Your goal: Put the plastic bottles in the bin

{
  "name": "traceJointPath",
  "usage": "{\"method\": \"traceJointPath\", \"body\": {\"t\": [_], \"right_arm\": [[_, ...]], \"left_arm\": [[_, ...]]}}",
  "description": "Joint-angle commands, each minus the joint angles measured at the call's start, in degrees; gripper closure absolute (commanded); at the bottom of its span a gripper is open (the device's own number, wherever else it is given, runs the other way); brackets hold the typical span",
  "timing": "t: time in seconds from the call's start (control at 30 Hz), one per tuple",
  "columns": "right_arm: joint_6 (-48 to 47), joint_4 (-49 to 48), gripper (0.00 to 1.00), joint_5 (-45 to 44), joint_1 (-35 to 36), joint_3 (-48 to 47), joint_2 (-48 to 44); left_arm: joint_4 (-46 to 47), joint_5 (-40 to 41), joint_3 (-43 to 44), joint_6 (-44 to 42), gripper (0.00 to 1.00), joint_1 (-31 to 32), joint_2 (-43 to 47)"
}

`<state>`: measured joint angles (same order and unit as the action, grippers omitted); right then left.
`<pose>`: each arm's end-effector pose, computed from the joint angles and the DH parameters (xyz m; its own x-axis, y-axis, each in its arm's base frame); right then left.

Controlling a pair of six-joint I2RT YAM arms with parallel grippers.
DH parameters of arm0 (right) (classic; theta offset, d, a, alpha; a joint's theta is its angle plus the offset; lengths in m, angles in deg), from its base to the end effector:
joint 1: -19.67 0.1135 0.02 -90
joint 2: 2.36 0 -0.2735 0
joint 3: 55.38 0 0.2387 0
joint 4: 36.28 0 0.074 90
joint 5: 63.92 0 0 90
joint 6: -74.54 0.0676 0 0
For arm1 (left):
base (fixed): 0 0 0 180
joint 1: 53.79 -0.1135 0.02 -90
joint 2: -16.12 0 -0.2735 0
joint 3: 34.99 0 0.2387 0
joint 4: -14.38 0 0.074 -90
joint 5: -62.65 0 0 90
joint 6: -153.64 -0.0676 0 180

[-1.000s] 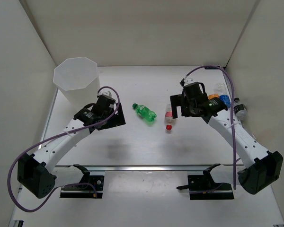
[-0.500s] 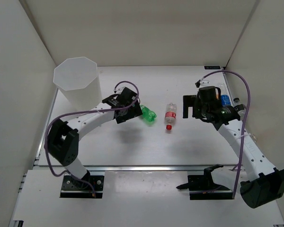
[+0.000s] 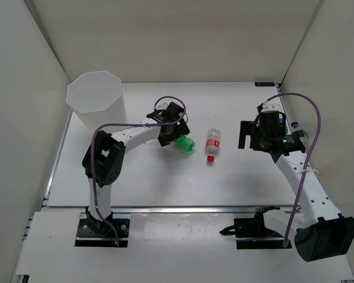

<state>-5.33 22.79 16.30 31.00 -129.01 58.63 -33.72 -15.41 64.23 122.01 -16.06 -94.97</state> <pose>0.2152 0.0314 0.3030 -0.7132 0.0339 -0.7001 0.0474 0.9989 0.0001 0.3424 -0.2473 0.1983 -0.7991 -0.4350 -0.4150 -0.3120 0.8901 -0.3322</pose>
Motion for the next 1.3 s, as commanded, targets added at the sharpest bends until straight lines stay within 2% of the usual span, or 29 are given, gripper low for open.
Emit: {"method": "traceJointPath", "body": {"t": [0.0, 0.1, 0.2, 0.27, 0.33, 0.37, 0.4, 0.47, 0.53, 0.63, 0.77, 0.9, 1.0, 1.03, 1.1, 1.17, 1.27], "right_arm": [[-0.47, -0.48, 0.01, -1.11, -2.62, 0.27, -0.78], [-1.08, -0.66, 0.01, -1.29, -5.26, 1.15, -1.75], [-0.56, -0.48, 0.01, 0.29, -6.50, 2.37, -2.63], [-0.29, -0.22, 0.01, -0.23, -5.89, 3.43, -3.42], [0.68, 0.05, 0.00, -1.11, -5.45, 4.31, -4.73], [1.11, 0.48, 0.01, -1.38, -5.18, 4.83, -4.92], [1.12, 0.31, 0.01, -1.90, -5.53, 5.54, -6.14], [1.12, 0.49, 0.01, -0.24, -6.93, 6.85, -7.72], [1.64, -0.56, 0.00, 1.33, -8.08, 7.39, -8.95], [1.21, -1.62, 0.00, 3.45, -8.96, 8.70, -9.49], [1.91, -3.72, 0.01, 1.88, -5.11, 9.14, -8.26], [0.77, -4.96, 0.01, 0.11, -3.42, 9.06, -6.59], [-0.81, -6.01, 0.01, 2.48, -5.43, 10.19, -5.80], [-1.42, -6.97, 0.00, 2.75, -6.75, 10.90, -5.80], [-4.31, -8.38, 0.01, 6.33, -8.86, 12.75, -6.23], [-6.61, -9.79, 0.01, 7.76, -10.63, 14.68, -7.11], [-7.76, -10.76, 0.01, 5.13, -13.87, 14.95, -7.73]], "left_arm": [[0.31, -1.21, 0.07, 1.66, 0.02, -0.03, -1.14], [1.89, -1.40, -0.99, 1.13, 0.01, 0.06, -2.81], [1.73, -0.70, 1.98, -0.09, 0.01, 0.76, -6.41], [1.29, -0.61, 3.66, -0.80, 0.09, 0.06, -7.99], [0.75, -1.66, 5.25, -0.98, 0.32, -0.03, -8.79], [1.10, -1.75, 4.81, -1.06, 0.38, -0.03, -8.19], [2.15, -0.97, 3.77, -1.50, 0.49, -0.03, -7.57], [2.77, -1.30, 2.09, -2.03, 0.63, 0.15, -6.25], [2.69, -2.53, 2.26, -4.05, 0.70, 0.06, -3.97], [-0.11, -1.49, 5.23, -12.37, 0.73, 1.37, 2.60], [-6.25, 3.86, 13.75, -22.32, 0.71, 3.83, 10.44], [-10.40, 9.40, 19.48, -29.36, 0.69, 0.51, 19.14], [-5.59, 13.19, 14.68, -33.05, 0.67, -5.10, 26.78], [-4.01, 12.06, 13.17, -34.54, 0.67, -6.78, 29.93], [4.06, 4.78, 7.73, -37.27, 0.66, -13.80, 32.94], [5.77, 8.08, 8.06, -40.25, 0.66, -17.25, 33.13], [11.29, 17.83, 5.88, -42.63, 0.67, -19.63, 32.95]]}}
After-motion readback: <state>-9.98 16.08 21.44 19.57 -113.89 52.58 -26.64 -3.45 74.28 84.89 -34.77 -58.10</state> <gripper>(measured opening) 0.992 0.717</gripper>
